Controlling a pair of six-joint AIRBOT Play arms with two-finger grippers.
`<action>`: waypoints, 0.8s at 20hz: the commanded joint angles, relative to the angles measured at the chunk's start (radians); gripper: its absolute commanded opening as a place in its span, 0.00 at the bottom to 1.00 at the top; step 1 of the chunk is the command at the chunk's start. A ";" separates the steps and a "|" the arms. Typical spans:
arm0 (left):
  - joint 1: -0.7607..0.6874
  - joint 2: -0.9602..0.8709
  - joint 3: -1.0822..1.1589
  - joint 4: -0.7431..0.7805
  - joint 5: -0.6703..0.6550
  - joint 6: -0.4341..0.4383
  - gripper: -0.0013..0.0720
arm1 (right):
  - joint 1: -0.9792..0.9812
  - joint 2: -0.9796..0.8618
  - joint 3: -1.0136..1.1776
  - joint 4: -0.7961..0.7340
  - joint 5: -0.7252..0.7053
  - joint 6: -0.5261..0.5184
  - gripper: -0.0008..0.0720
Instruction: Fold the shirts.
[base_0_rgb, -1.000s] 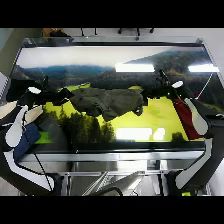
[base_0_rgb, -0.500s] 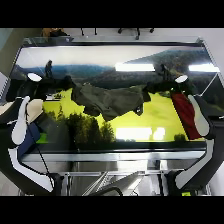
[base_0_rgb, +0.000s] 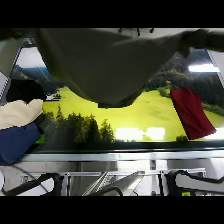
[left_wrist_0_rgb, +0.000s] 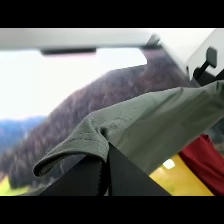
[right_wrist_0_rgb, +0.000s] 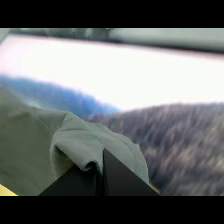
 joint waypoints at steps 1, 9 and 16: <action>0.043 0.275 0.004 0.004 -0.027 0.009 0.03 | -0.034 0.275 0.027 -0.008 -0.059 -0.095 0.03; 0.236 0.484 -0.306 -0.017 0.051 0.120 0.03 | -0.036 0.281 0.028 -0.037 -0.199 -0.160 0.03; 0.076 0.091 -0.568 -0.098 0.158 0.252 0.03 | 0.105 -0.251 0.027 0.108 -0.136 -0.200 0.04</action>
